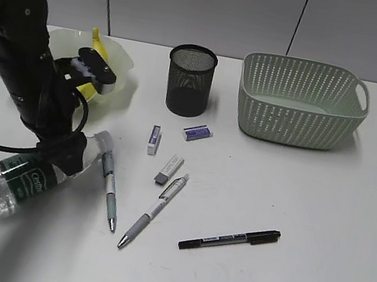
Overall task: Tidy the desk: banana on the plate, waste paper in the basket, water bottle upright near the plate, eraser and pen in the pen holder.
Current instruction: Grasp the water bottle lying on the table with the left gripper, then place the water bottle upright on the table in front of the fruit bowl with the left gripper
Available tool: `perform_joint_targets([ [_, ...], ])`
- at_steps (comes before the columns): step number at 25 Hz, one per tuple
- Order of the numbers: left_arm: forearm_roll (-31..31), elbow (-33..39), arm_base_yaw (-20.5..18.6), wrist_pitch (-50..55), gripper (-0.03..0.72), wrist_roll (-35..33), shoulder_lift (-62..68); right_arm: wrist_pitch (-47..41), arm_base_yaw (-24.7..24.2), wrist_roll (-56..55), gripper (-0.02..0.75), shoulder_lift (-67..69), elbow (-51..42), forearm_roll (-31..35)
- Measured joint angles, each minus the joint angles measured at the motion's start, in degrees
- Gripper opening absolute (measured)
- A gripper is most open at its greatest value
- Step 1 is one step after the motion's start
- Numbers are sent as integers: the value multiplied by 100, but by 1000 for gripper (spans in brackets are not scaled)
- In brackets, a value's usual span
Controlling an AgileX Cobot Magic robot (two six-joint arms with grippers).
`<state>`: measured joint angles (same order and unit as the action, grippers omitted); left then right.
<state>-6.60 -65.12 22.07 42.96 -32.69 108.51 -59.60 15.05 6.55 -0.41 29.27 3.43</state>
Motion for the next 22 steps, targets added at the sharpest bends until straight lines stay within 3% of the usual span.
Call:
perform_joint_targets([
  [7, 42, 0, 0, -24, 587, 33, 326, 0, 0, 0, 464, 0, -6, 0],
  [11, 55, 0, 0, 21, 507, 325, 338, 0, 0, 0, 464, 0, -6, 0],
  [22, -551, 5, 0, 512, 507, 450, 276, 0, 0, 0, 464, 0, -6, -4],
])
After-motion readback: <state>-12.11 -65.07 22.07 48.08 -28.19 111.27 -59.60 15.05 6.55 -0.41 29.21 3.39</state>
